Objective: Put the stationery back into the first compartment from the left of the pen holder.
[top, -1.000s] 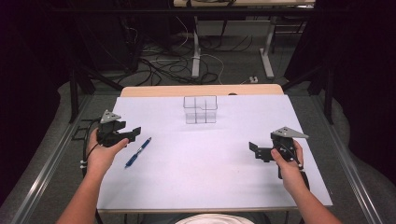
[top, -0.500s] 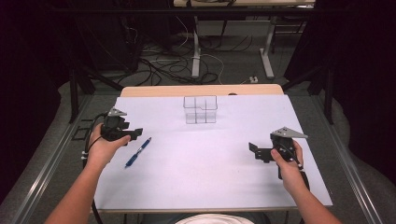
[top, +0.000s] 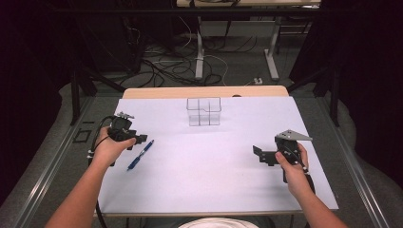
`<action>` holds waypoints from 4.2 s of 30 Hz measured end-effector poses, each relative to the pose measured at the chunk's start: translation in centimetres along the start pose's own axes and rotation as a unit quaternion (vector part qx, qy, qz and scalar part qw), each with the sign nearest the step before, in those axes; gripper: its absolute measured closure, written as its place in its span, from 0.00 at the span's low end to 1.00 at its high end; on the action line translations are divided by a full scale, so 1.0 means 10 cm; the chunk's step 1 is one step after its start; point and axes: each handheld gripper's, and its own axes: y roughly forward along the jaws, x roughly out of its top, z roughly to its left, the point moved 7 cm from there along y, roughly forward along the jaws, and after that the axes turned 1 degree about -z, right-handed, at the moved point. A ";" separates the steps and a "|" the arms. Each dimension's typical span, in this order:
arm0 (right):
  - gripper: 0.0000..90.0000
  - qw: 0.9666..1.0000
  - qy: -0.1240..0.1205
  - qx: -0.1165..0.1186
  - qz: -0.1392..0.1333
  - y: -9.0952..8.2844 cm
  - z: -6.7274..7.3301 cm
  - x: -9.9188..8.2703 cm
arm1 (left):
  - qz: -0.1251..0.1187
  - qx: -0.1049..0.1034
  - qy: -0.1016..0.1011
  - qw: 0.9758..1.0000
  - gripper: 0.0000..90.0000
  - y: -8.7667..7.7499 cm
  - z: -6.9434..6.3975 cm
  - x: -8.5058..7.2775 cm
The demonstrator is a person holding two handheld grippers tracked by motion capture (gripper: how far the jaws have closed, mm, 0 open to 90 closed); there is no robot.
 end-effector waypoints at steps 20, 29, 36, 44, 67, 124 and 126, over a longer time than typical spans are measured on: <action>0.00 1.000 -0.002 0.004 0.006 0.02 0.01 -0.02 | 0.047 0.000 -0.002 0.999 0.62 0.29 0.03 -0.13; 0.00 1.000 -0.002 0.005 0.009 0.02 0.02 -0.03 | 0.073 -0.001 -0.004 0.997 0.66 0.37 0.03 -0.18; 0.00 1.000 -0.005 0.004 0.010 0.03 0.02 -0.04 | 0.087 0.009 0.007 0.996 0.69 0.44 0.02 -0.19; 0.00 1.000 -0.005 0.005 0.009 0.03 0.02 -0.04 | 0.104 0.014 0.019 0.994 0.73 0.50 0.02 -0.22; 0.00 1.000 -0.007 0.009 0.015 0.05 0.03 -0.06 | 0.131 0.017 0.029 0.991 0.86 0.57 0.03 -0.24; 0.00 1.000 -0.006 0.008 0.013 0.04 0.02 -0.06 | -0.028 -0.006 -0.053 0.998 0.89 0.20 -0.05 0.23; 0.00 1.000 -0.010 0.008 0.013 0.04 0.01 -0.06 | -0.042 -0.005 -0.059 0.997 0.89 0.19 -0.04 0.25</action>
